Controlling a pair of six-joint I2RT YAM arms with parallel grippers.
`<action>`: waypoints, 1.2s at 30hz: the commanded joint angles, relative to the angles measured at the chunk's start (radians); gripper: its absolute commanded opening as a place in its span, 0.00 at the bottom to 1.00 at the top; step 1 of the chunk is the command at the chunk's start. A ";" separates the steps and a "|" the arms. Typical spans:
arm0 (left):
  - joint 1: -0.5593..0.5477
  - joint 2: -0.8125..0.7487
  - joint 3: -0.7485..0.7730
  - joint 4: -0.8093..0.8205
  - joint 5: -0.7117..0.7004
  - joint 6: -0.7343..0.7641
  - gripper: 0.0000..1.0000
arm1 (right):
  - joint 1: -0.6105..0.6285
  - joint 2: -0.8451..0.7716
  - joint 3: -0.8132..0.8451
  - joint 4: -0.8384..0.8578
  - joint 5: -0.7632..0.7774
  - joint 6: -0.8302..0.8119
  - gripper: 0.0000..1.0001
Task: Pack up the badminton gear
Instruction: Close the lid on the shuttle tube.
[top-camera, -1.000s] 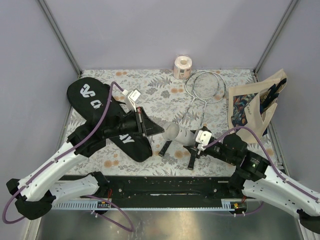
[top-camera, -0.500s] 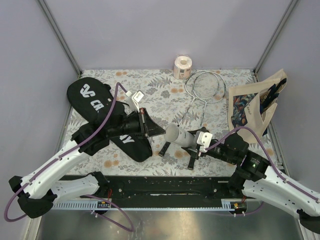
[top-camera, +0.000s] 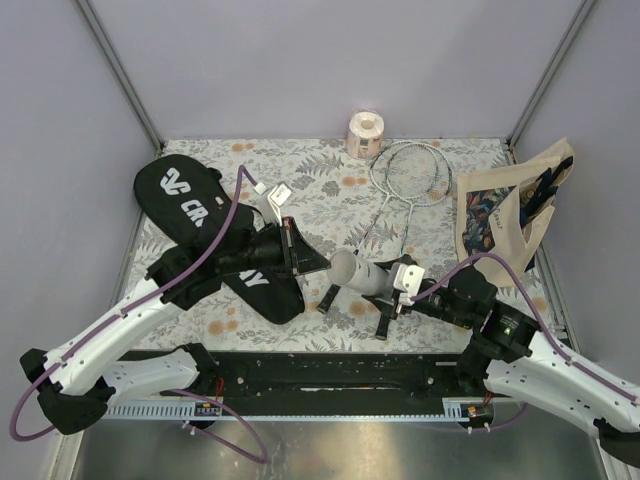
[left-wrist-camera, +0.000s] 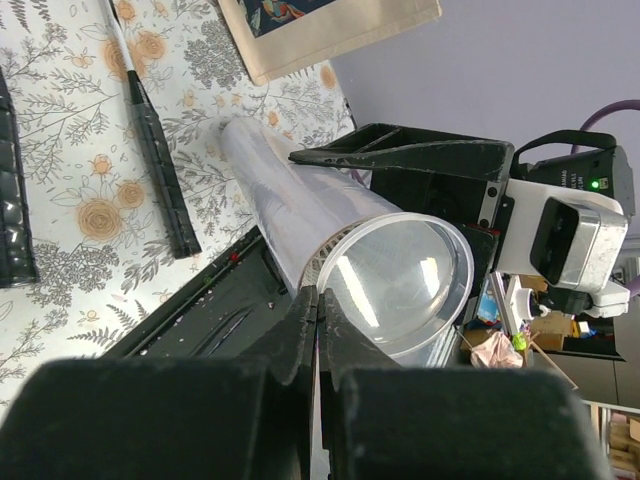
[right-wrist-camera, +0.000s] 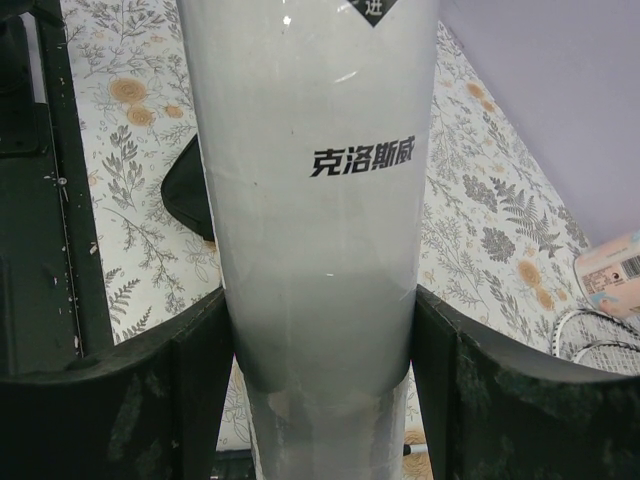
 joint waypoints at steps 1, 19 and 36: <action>0.003 0.000 0.026 -0.019 -0.060 0.043 0.00 | 0.004 -0.007 0.021 0.081 -0.025 -0.014 0.38; 0.003 0.030 0.067 -0.114 -0.069 0.095 0.00 | 0.004 0.002 0.021 0.084 -0.022 -0.014 0.38; 0.005 0.060 0.078 -0.185 -0.097 0.115 0.00 | 0.004 0.013 0.023 0.104 -0.030 0.000 0.38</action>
